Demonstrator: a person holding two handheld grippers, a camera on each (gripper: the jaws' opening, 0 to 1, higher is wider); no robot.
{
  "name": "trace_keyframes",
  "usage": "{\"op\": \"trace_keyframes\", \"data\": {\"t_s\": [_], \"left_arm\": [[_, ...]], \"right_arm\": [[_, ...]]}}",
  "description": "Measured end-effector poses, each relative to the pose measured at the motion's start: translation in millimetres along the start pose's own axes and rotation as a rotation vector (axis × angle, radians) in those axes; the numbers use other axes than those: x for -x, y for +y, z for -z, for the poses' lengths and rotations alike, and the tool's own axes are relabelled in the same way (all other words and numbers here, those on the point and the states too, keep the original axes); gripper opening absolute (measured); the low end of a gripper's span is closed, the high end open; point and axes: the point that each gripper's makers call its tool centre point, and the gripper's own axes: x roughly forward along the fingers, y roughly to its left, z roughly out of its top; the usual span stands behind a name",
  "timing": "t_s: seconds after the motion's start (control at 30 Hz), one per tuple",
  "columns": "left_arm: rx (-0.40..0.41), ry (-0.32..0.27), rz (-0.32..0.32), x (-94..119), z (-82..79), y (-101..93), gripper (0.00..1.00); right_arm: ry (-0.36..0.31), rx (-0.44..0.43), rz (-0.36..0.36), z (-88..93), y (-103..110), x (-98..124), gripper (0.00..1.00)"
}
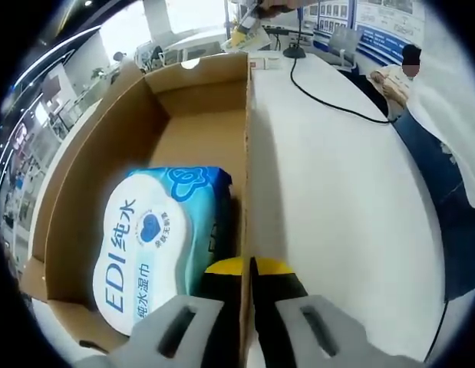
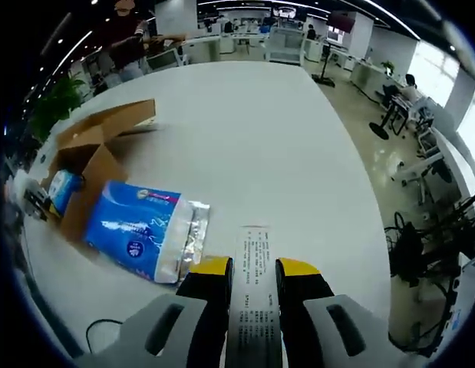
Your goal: Operate the shoe box by opening the lid, removing the specified soft item, and placing it in the target area until the item is outside and the box remains undamaged.
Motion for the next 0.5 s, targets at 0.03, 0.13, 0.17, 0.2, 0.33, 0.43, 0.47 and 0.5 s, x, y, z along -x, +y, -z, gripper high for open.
{"op": "trace_keyframes", "data": {"t_s": [0.03,0.13,0.17,0.2,0.33,0.43,0.47,0.5], "left_arm": [[0.0,0.0,0.0,0,0.1,-0.1,0.01],[0.0,-0.001,-0.001,0,0.3,-0.6,0.01],[0.0,-0.001,-0.001,0,0.1,-0.7,0.01],[0.0,-0.001,0.0,1,0.0,-0.8,0.01],[-0.001,-0.001,-0.001,0,0.3,-0.6,0.01],[-0.001,-0.001,-0.001,0,0.1,-0.8,0.01],[-0.001,-0.001,-0.001,0,0.0,-0.8,0.01],[-0.001,-0.001,-0.001,0,0.0,-0.7,0.01]], "right_arm": [[0.0,-0.003,-0.002,0.8,1,0,0.21],[0.009,0.001,-0.004,4.9,3,-1,0.21],[0.013,0.001,-0.004,6.5,3,-1,0.21],[0.014,0.0,-0.004,7.4,4,-1,0.21],[0.026,-0.004,-0.007,14.2,5,-3,0.21],[0.033,-0.006,-0.009,19.3,5,-4,0.21],[0.034,-0.006,-0.009,19.8,5,-4,0.21],[0.035,-0.009,-0.01,21.1,5,-4,0.21]]}}
